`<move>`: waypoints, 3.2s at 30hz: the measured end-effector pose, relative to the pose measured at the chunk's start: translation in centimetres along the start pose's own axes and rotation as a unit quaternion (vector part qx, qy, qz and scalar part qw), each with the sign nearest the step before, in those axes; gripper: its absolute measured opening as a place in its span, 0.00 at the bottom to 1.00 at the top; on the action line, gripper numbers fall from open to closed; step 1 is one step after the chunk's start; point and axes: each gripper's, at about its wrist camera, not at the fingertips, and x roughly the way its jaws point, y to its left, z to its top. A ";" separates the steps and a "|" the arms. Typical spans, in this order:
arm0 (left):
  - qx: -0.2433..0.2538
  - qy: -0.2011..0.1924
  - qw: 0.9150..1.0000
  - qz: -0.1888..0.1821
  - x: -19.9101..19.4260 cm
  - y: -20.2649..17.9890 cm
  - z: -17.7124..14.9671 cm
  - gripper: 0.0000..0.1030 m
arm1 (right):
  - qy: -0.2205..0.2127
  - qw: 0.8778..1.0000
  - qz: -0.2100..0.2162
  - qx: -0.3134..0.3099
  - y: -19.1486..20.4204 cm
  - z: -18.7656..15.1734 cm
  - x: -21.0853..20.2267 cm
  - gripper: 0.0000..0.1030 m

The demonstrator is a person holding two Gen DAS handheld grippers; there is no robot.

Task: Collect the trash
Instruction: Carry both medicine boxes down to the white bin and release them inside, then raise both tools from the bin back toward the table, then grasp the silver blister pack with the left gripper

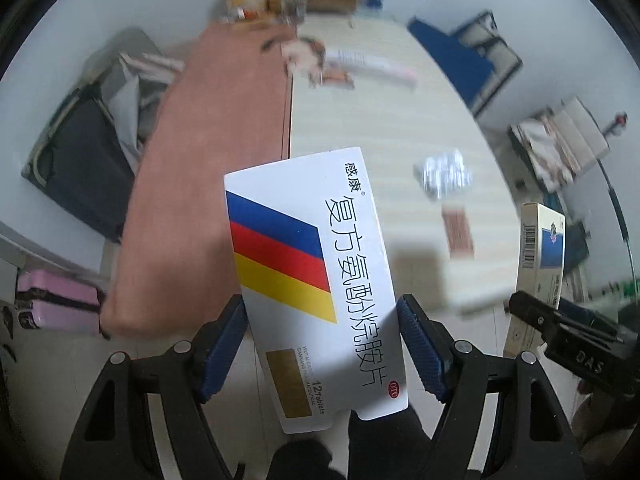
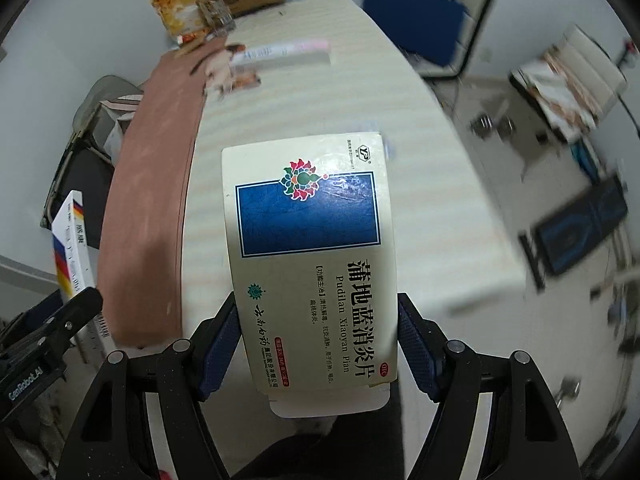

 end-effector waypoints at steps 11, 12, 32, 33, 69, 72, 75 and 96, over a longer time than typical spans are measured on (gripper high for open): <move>-0.031 0.190 0.978 -0.080 15.9 2.8 -11.4 0.71 | 0.145 0.986 0.037 0.077 -3.9 -18.3 11.9 0.73; -0.038 0.204 0.974 -0.088 17.6 3.0 -12.0 0.71 | 0.154 0.984 0.036 0.079 -4.4 -19.5 14.3 0.73; -0.071 0.228 0.971 0.032 41.7 7.7 -22.6 0.99 | 0.221 0.971 0.054 0.071 -9.9 -29.4 45.5 0.98; -0.071 0.226 0.971 0.035 41.3 7.8 -22.9 0.99 | 0.218 0.973 0.045 0.064 -9.8 -29.5 45.1 0.98; -0.037 0.140 0.989 0.024 8.5 2.1 -20.7 0.99 | 0.121 0.992 -0.040 -0.025 -2.3 -22.9 7.1 0.98; -0.033 0.125 0.992 0.015 5.9 1.8 -20.1 0.99 | 0.114 0.992 -0.036 -0.030 -1.7 -22.5 3.2 0.98; -0.028 0.106 0.994 0.013 3.6 1.6 -19.2 0.99 | 0.105 0.994 -0.029 -0.027 -1.0 -21.7 -0.3 0.98; 0.176 -0.023 0.981 0.077 4.8 -8.3 3.5 0.99 | 0.060 0.996 -0.036 0.058 -9.4 1.8 -0.2 0.98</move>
